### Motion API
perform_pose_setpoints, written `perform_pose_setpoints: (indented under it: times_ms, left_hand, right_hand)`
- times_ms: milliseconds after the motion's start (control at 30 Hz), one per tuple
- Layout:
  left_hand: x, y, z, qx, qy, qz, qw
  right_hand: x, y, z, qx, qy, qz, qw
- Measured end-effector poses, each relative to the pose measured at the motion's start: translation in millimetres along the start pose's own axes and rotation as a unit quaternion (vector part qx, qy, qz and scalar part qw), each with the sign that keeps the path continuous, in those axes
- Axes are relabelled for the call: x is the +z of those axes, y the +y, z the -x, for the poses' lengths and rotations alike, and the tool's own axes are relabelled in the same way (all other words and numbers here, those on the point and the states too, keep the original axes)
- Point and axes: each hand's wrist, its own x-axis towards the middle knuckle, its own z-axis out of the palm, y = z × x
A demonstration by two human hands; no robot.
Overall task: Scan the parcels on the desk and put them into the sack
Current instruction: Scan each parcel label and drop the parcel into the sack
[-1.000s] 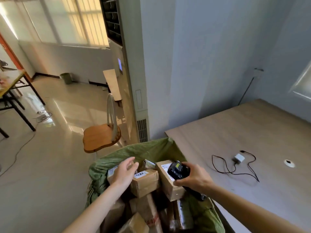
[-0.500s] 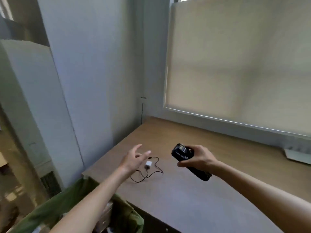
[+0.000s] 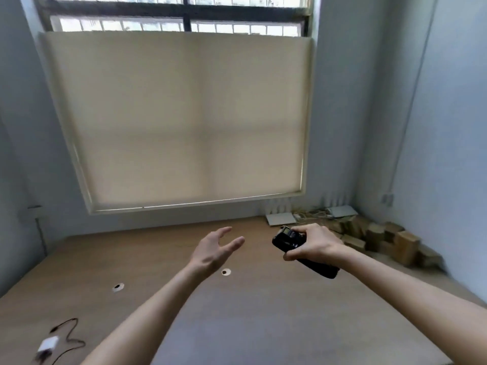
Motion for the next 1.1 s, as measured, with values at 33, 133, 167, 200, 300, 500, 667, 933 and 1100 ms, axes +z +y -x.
perform_pose_setpoints:
  times_ms: [33,133,167,200,300,500,667,933,1100]
  left_hand:
    - [26.1,18.6,-9.6,0.012,-0.016,0.000,1.000]
    - [93.6,69.6,-36.4,0.039,-0.056,0.001,0.998]
    - [114.0,85.7,-44.8,0.046,-0.069,0.003,0.997]
    - [133.5,100.8,-53.4,0.052,-0.081,0.006,0.995]
    - [188.4,140.8,-79.9,0.072,-0.113,0.014,0.991]
    - [291.1,190.7,-132.0,0.099,-0.167,0.019,0.981]
    - [369.8,211.6,-192.9,0.123,-0.200,0.012,0.972]
    - [485.6,225.5,-316.5,0.118,-0.233,0.004,0.965]
    - [539.2,233.7,-378.8,0.110,-0.269,0.013,0.957]
  right_hand:
    - [-15.4,26.2,1.6,0.014,0.006,0.006,1.000]
    - [-54.8,98.8,9.4,0.060,0.027,0.001,0.998]
    - [-66.1,121.1,13.2,0.081,0.036,0.000,0.996]
    - [-76.0,142.4,16.3,0.101,0.044,0.000,0.994]
    - [-100.0,201.4,21.5,0.159,0.072,-0.002,0.985]
    - [-125.1,300.5,16.3,0.274,0.125,-0.014,0.953]
    - [-138.1,374.0,-22.0,0.326,0.126,-0.016,0.937]
    - [-146.1,469.8,-135.3,0.359,0.105,-0.013,0.927]
    - [-151.5,519.7,-201.5,0.375,0.098,-0.020,0.922]
